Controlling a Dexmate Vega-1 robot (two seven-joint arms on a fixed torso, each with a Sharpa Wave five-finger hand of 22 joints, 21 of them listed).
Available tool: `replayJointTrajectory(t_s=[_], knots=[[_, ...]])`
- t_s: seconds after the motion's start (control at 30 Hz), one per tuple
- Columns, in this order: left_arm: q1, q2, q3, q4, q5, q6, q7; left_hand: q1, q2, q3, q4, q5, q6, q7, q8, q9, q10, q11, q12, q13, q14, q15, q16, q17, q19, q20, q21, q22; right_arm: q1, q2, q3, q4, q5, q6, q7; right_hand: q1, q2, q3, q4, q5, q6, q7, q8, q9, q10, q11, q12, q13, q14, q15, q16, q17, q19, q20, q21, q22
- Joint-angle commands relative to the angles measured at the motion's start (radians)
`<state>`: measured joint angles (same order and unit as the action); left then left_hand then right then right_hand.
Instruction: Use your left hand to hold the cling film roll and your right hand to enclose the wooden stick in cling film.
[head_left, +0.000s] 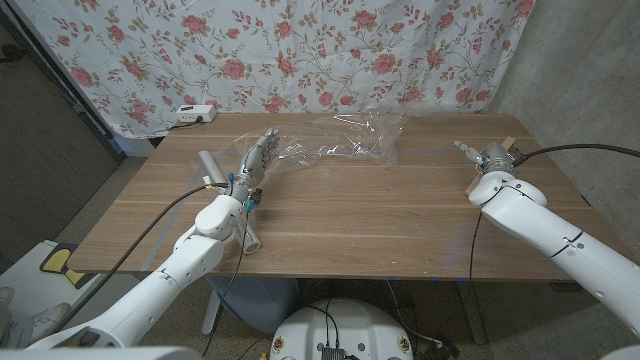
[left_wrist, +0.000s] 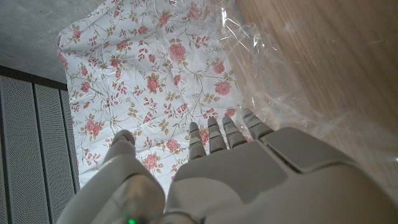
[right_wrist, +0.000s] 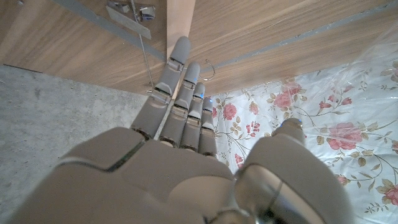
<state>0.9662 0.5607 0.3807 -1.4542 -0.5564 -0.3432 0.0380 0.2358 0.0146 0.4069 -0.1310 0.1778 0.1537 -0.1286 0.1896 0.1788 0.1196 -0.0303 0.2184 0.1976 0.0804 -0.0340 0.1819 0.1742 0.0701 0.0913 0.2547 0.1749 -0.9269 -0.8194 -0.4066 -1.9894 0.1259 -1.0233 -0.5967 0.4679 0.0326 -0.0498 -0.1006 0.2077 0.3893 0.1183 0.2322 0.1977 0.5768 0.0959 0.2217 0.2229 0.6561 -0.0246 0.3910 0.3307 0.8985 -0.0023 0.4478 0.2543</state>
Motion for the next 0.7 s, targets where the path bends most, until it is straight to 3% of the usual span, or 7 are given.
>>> replayJointTrajectory(t_s=[0.03,0.27,0.7], knots=[[0.004,-0.002,0.000,0.001,-0.002,-0.003,0.002,0.003,0.009,0.001,-0.006,-0.001,0.003,-0.002,0.000,0.005,0.006,-0.002,0.000,0.005,0.005,0.010,0.004,0.004,0.004,-0.001,-0.007,0.001,0.001,0.008,0.017,0.001,0.029,-0.019,0.009,0.016,-0.005,0.000,-0.010,0.002,-0.005,0.013,-0.007,0.005,-0.017,0.010,-0.010,0.000,0.008,0.029,-0.014,-0.011,0.042,-0.012,0.014,-0.010],[0.002,-0.003,0.001,0.004,-0.004,-0.004,-0.004,0.003,0.009,0.001,-0.006,-0.001,0.004,-0.001,0.000,0.005,0.007,-0.002,0.000,0.005,0.004,0.010,0.004,0.003,0.005,0.000,-0.010,0.001,0.007,0.019,0.022,0.007,0.045,-0.032,0.006,0.029,-0.006,0.001,-0.015,0.003,-0.019,0.035,-0.016,0.006,-0.022,0.042,-0.014,-0.003,0.030,0.037,-0.022,-0.030,0.099,-0.032,0.029,-0.030],[0.012,0.004,-0.003,-0.007,-0.001,-0.005,0.004,0.002,0.009,0.001,-0.006,-0.001,0.004,0.001,0.000,0.005,0.007,0.000,0.000,0.005,0.005,0.010,0.004,0.004,0.006,-0.001,-0.013,0.001,0.043,0.030,0.005,0.024,0.067,-0.072,0.014,0.043,0.001,0.006,-0.020,0.004,-0.044,0.055,-0.027,0.005,-0.025,0.052,-0.016,-0.005,0.048,0.044,-0.027,-0.044,0.125,-0.039,0.034,-0.045]])
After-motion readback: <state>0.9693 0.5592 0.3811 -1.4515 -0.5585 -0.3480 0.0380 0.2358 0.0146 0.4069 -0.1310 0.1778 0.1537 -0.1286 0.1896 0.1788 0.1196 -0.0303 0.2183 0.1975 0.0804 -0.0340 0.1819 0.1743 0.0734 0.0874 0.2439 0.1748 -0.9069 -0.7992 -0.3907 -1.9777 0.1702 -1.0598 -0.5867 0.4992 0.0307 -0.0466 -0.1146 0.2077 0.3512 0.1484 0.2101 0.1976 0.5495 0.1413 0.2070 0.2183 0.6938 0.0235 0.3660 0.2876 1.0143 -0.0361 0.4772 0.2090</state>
